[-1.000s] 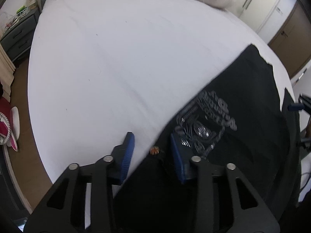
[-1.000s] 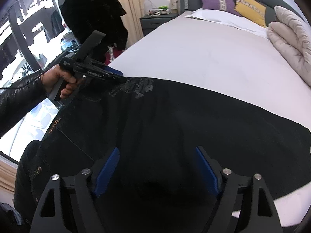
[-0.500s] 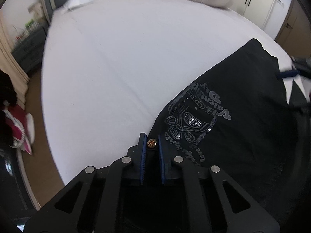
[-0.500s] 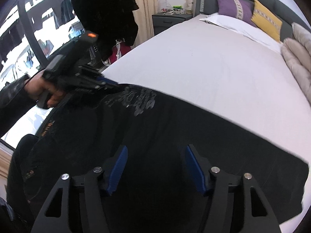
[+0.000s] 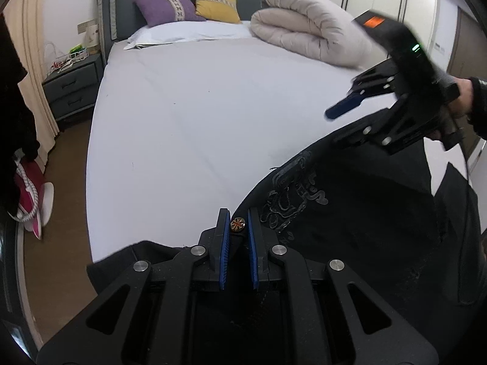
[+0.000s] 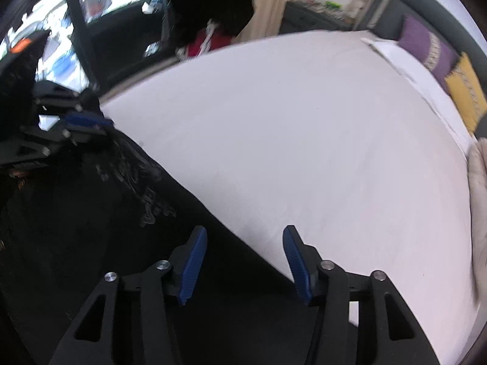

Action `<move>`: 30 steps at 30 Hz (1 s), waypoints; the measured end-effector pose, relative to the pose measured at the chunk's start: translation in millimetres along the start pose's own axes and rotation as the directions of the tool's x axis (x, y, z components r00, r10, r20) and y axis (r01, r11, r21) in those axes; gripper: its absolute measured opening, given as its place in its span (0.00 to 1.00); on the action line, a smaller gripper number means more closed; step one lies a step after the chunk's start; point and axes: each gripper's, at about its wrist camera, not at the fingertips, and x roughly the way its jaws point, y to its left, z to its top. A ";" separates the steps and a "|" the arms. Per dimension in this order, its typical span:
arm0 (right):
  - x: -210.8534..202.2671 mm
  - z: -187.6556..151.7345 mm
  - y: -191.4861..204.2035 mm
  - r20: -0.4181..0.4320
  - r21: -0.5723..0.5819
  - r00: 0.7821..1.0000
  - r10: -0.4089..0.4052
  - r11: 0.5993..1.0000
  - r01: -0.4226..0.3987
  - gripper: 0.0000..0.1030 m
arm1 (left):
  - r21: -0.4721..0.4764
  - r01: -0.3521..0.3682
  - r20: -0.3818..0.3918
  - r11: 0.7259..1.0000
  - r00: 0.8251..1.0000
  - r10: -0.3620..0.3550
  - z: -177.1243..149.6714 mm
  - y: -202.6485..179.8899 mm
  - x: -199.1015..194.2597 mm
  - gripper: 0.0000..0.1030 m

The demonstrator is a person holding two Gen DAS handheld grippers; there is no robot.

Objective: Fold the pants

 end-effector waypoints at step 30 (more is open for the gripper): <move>-53.6 17.1 51.5 0.163 0.151 0.985 -0.061 0.988 0.036 0.04 | -0.079 -0.039 0.061 0.996 0.997 0.044 -20.4 -13.2 -37.6 0.10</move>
